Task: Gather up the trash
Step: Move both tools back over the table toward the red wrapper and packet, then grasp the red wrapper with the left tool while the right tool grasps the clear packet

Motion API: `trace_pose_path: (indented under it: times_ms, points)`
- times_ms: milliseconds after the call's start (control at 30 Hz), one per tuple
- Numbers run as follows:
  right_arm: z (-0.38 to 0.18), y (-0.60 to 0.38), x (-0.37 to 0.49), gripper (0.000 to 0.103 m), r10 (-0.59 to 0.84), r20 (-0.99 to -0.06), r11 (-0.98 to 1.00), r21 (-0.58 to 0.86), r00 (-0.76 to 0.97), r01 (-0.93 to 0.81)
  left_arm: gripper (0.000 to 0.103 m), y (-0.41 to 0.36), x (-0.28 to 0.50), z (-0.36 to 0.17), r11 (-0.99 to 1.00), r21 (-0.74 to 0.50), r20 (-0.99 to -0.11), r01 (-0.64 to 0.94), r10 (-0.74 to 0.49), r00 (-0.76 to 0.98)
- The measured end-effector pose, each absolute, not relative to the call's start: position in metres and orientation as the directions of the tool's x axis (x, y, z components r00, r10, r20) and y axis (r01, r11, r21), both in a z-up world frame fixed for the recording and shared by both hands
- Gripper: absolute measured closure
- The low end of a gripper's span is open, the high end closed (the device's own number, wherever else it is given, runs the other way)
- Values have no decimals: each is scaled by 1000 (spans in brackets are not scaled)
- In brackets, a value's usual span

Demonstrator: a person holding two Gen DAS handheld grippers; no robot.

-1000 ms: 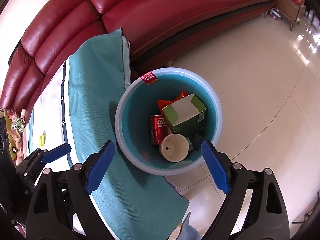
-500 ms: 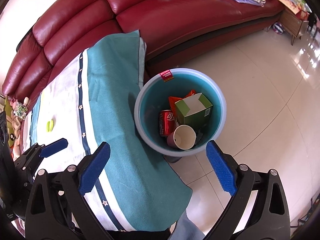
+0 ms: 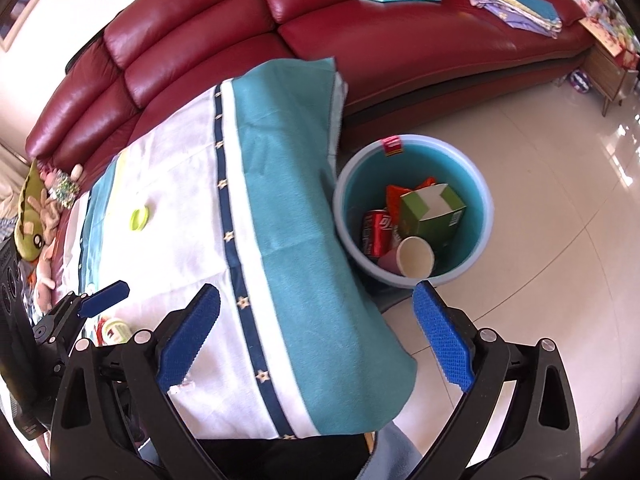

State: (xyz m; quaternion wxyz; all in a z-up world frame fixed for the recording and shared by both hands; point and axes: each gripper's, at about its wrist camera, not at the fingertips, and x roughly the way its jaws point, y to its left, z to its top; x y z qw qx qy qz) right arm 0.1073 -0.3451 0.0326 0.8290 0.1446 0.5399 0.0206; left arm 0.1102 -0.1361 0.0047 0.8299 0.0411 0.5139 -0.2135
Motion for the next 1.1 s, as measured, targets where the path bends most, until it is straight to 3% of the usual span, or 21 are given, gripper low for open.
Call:
trace_pose_path:
  times_ms: [600, 1100]
  points:
    - [7, -192, 100, 10, 319, -909, 944, 280, 269, -176, 4, 68, 41, -26, 995, -102, -906, 16, -99, 411]
    - [-19, -130, 100, 10, 316, -934, 922, 261, 167, -287, 4, 105, 19, -87, 963, -233, -929, -135, -179, 325]
